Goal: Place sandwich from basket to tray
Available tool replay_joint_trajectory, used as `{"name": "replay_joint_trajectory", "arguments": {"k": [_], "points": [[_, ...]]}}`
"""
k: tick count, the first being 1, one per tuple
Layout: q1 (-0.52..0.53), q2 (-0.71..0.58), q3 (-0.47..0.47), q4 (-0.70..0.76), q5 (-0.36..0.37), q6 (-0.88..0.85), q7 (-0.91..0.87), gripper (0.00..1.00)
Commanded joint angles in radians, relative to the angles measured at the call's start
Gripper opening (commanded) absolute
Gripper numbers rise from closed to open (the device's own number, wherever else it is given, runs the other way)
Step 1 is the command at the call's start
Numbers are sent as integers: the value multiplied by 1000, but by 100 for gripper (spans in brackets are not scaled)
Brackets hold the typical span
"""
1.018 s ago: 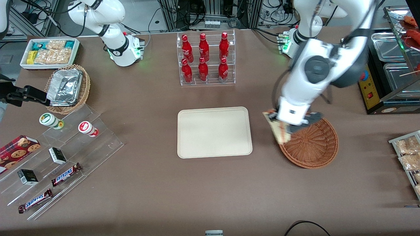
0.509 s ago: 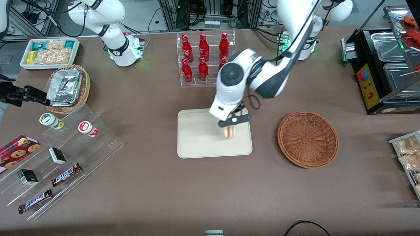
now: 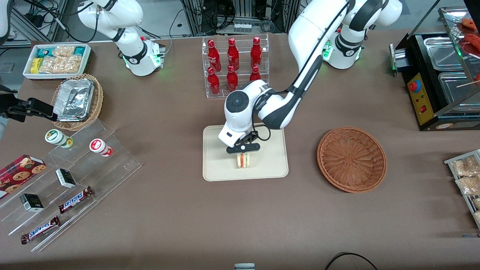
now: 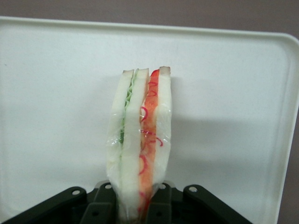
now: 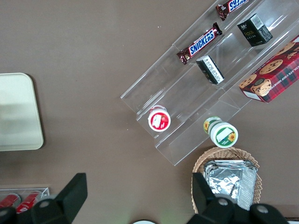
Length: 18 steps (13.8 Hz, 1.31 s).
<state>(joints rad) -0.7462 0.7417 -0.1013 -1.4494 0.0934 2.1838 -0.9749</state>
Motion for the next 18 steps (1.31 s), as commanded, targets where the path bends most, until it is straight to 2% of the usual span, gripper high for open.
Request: {"name": "replay_joint_trajectory", "arguments": {"k": [1,5,6,7,8,10,12,14,15,18], "points": [[-24,27,18,29,38,1,-27,0],[-24,48,18,29,60,1,-36,0],[-24,50,17,29,60,1,-36,39],[-24,48,17,29,62,1,-34,92],[-24,42,18,32,60,1,-34,100],[-19,22,18,37,57,-7,-36,100],[-1,-56,23,26,46,-51,-50,100],[57,-152,22,29,31,-125,-85,100],[79,-204,21,26,-4,-163,-88,100],[128,-323,25,21,-1,-347,-74,100]]}}
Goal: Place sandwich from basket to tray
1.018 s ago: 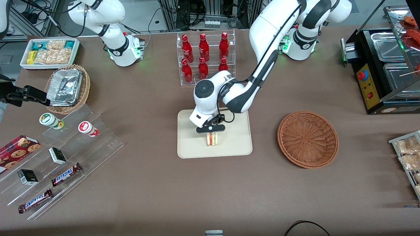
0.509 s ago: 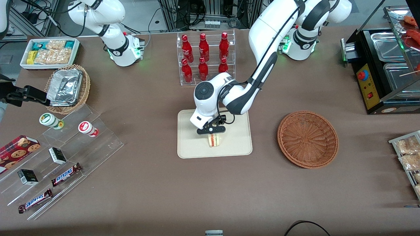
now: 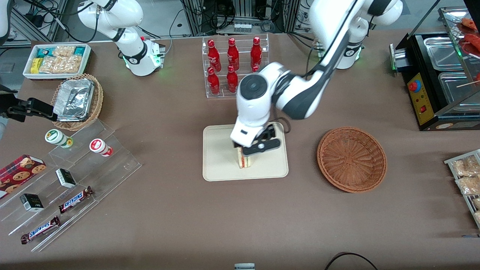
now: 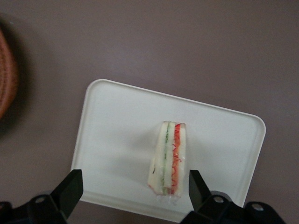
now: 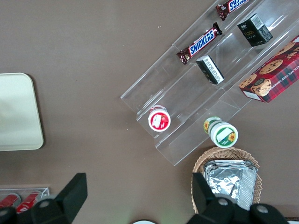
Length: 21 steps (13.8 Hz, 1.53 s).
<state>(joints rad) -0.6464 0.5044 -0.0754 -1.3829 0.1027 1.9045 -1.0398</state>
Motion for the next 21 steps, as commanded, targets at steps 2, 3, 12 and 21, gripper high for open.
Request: {"name": "replay_joint_trajectory", "arguments": {"k": [2,3,12,21], "points": [[92,-173,-3,-73,-11,-131,27,100],[121,-216,-3,-88,-12,-172,90,100],[407,-504,-3,-211,-26,-406,613,100],[620,-540,-3,-196,-71,-410,936,100]]}}
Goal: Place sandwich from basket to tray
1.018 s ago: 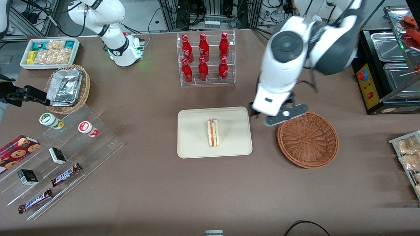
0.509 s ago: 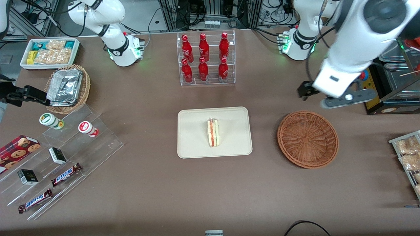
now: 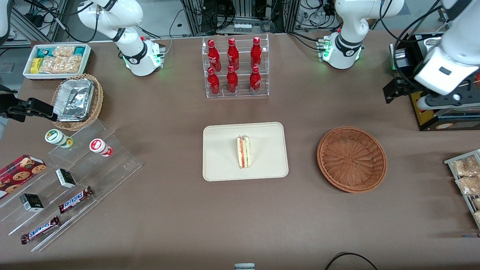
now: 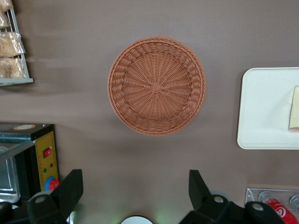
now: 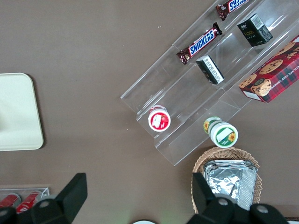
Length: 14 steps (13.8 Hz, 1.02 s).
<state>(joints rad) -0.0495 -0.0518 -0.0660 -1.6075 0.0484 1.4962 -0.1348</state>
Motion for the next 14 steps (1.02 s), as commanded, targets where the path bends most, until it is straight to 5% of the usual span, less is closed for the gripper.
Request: {"name": "replay_joint_trajectory", "arguments": {"k": [1,14], "points": [[23,32,-12,62,-18,-2,30,100],[68,70,-12,120,-27,-39,101,100]]}}
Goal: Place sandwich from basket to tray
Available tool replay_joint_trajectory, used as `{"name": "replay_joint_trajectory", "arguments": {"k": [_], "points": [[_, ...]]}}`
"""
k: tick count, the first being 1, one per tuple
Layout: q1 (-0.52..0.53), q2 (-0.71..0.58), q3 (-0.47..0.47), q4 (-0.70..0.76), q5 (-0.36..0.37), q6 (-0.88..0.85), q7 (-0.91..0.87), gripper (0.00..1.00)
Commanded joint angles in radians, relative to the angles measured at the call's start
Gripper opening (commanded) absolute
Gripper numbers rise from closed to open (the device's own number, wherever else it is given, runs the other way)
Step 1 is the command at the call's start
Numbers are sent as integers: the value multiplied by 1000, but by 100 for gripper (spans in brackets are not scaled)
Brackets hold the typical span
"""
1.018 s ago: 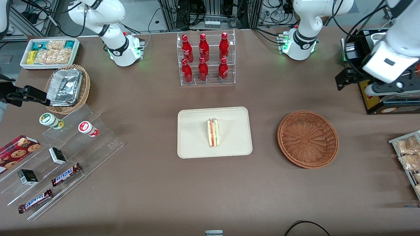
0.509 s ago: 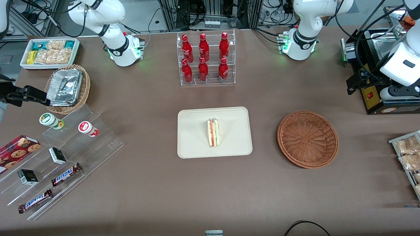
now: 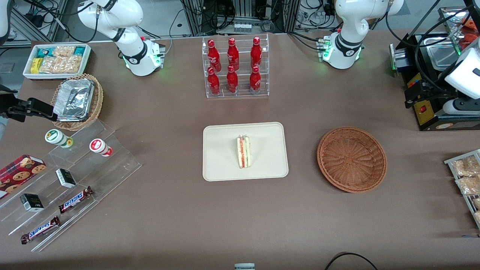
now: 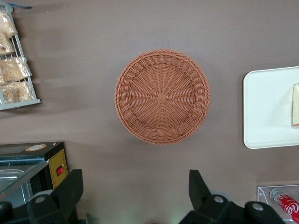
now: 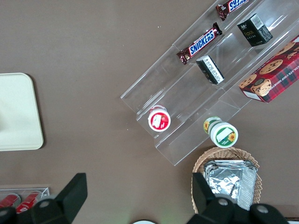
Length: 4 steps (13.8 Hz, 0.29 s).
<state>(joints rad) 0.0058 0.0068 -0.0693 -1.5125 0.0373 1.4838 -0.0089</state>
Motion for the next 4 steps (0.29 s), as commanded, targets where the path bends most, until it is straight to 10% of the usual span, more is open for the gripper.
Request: {"name": "replay_joint_trajectory", "arguments": {"k": [1,4], "points": [[14,12,-9,26,-16,-25,-32,100],[16,12,-9,26,-14,-20,-25,100]]}}
